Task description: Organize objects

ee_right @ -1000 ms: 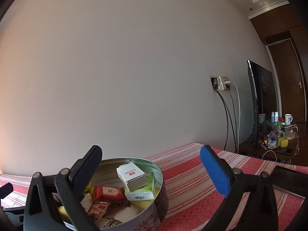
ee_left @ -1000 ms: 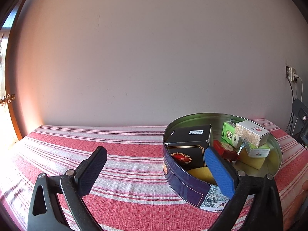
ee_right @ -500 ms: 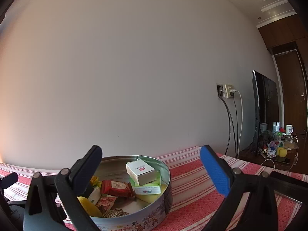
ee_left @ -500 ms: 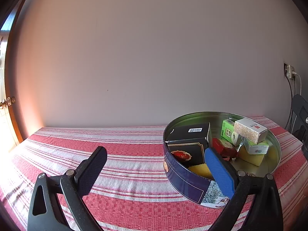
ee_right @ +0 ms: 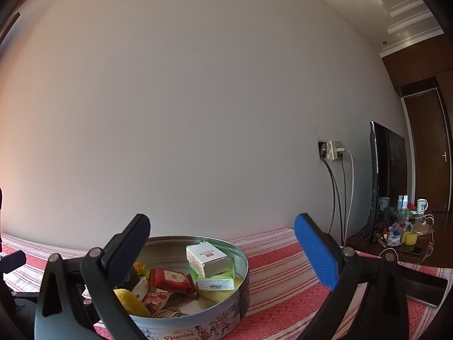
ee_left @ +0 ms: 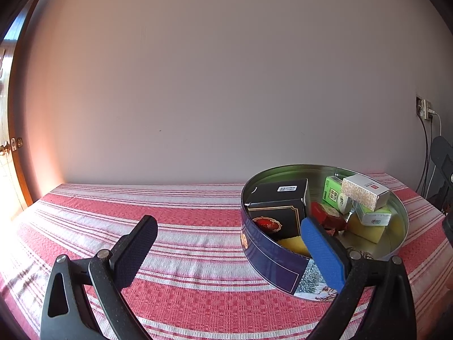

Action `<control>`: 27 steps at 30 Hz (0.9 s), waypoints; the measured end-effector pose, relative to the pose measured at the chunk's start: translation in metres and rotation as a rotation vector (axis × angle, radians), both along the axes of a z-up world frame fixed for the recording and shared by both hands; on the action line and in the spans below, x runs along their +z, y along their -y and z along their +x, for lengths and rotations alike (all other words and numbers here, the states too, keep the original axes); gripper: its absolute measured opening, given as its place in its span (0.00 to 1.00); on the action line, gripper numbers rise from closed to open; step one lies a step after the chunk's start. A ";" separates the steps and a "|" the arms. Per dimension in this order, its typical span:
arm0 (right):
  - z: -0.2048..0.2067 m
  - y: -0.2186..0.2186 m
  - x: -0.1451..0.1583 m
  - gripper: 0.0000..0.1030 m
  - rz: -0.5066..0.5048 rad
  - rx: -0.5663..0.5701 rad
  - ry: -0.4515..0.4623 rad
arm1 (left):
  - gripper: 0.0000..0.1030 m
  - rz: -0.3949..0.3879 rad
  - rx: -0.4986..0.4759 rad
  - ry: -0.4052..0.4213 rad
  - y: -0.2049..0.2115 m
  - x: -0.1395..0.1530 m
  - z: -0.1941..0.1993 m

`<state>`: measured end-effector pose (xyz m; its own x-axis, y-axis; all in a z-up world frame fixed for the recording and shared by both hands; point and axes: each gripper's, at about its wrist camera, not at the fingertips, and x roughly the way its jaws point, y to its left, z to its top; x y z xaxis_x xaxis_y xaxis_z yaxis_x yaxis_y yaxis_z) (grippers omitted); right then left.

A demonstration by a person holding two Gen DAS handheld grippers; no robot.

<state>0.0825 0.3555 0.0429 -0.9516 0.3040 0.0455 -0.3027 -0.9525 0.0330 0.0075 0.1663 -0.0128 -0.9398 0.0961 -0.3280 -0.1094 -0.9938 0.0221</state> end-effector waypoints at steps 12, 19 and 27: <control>-0.004 -0.002 0.000 1.00 -0.012 0.002 0.024 | 0.99 -0.012 -0.002 0.014 -0.001 0.000 -0.001; -0.006 -0.003 -0.001 1.00 -0.015 0.005 0.037 | 0.99 -0.025 -0.011 0.044 -0.003 0.000 -0.005; -0.007 -0.003 -0.002 1.00 -0.012 0.010 0.038 | 0.99 -0.008 -0.011 0.049 -0.001 0.000 -0.004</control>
<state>0.0753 0.3588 0.0414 -0.9555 0.2949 0.0052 -0.2945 -0.9551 0.0330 0.0036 0.1676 -0.0123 -0.9216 0.1040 -0.3740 -0.1219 -0.9922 0.0246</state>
